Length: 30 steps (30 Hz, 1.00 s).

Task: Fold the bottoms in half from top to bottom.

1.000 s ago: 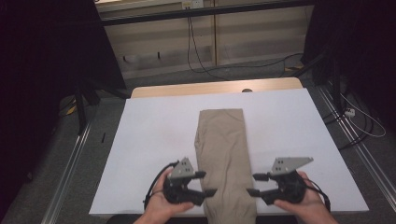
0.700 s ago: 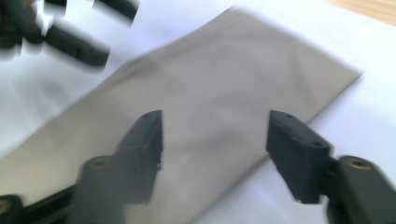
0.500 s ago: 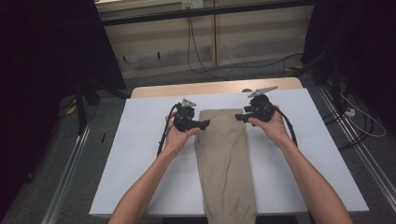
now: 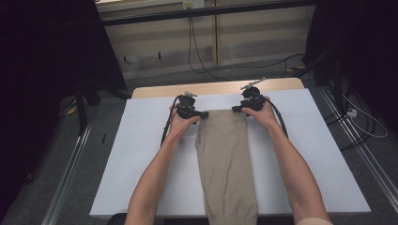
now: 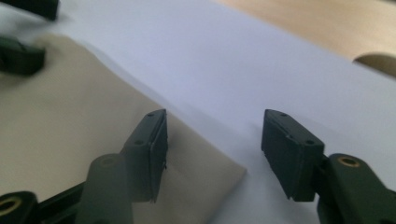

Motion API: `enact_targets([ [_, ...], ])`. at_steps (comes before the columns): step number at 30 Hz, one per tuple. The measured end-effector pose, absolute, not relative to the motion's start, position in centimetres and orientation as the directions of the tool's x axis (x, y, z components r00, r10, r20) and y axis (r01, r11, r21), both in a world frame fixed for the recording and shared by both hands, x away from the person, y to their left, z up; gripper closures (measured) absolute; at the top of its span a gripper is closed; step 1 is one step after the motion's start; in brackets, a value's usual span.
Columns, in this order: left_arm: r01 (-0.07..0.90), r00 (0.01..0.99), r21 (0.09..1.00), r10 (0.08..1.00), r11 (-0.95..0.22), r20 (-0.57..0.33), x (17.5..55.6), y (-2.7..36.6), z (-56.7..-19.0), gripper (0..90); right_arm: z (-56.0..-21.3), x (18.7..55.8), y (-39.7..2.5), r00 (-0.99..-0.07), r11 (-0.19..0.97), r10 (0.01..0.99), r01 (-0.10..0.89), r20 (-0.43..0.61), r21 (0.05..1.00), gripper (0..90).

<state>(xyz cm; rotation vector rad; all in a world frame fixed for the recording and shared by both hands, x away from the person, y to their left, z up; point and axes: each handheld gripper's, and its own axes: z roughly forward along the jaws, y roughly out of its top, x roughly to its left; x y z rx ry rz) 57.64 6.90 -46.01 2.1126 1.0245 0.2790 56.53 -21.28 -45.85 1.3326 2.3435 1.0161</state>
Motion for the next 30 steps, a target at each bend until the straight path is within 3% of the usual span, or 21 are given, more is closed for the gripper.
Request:
enact_targets([
  [4,0.558,0.666,0.729,0.738,-0.396,-0.109,57.8,6.6,-46.2,30.0,-45.9,56.2,-21.3,-0.552,0.347,0.827,0.648,0.105,0.678,41.0],
  [6,0.554,0.689,0.726,0.714,-0.407,-0.125,57.7,6.6,-46.1,35.5,-45.7,56.1,-21.2,-0.567,0.374,0.818,0.649,0.094,0.662,50.9],
  [8,0.538,0.702,0.726,0.704,-0.428,-0.106,57.5,6.3,-46.1,48.9,-45.5,56.0,-21.4,-0.576,0.369,0.807,0.666,0.131,0.649,58.8],
  [9,0.548,0.700,0.719,0.705,-0.427,-0.114,57.5,6.2,-46.0,50.0,-45.5,55.9,-21.4,-0.577,0.369,0.805,0.667,0.136,0.647,61.9],
  [10,0.554,0.717,0.715,0.682,-0.428,-0.147,57.4,6.1,-45.9,57.9,-45.5,56.0,-21.5,-0.575,0.364,0.805,0.672,0.146,0.644,66.0],
  [11,0.560,0.723,0.708,0.671,-0.430,-0.164,57.3,5.9,-45.9,74.1,-45.5,56.0,-21.6,-0.564,0.347,0.809,0.686,0.165,0.640,68.3],
  [12,0.572,0.718,0.703,0.671,-0.422,-0.182,57.2,5.8,-45.8,80.7,-45.5,56.1,-21.7,-0.549,0.332,0.817,0.697,0.175,0.636,73.7],
  [13,0.585,0.709,0.700,0.677,-0.411,-0.195,57.1,5.8,-45.8,84.8,-45.4,56.1,-21.8,-0.552,0.327,0.811,0.704,0.195,0.630,86.4],
  [18,0.638,0.670,0.696,0.683,-0.330,-0.290,57.3,6.7,-45.5,87.6,-44.9,55.9,-21.8,-0.539,0.291,0.809,0.712,0.232,0.639,87.8],
  [30,0.533,0.677,0.810,0.698,-0.245,-0.234,57.7,7.4,-38.3,88.1,-38.7,55.6,-23.4,-0.503,0.170,0.835,0.618,0.220,0.768,88.4],
])
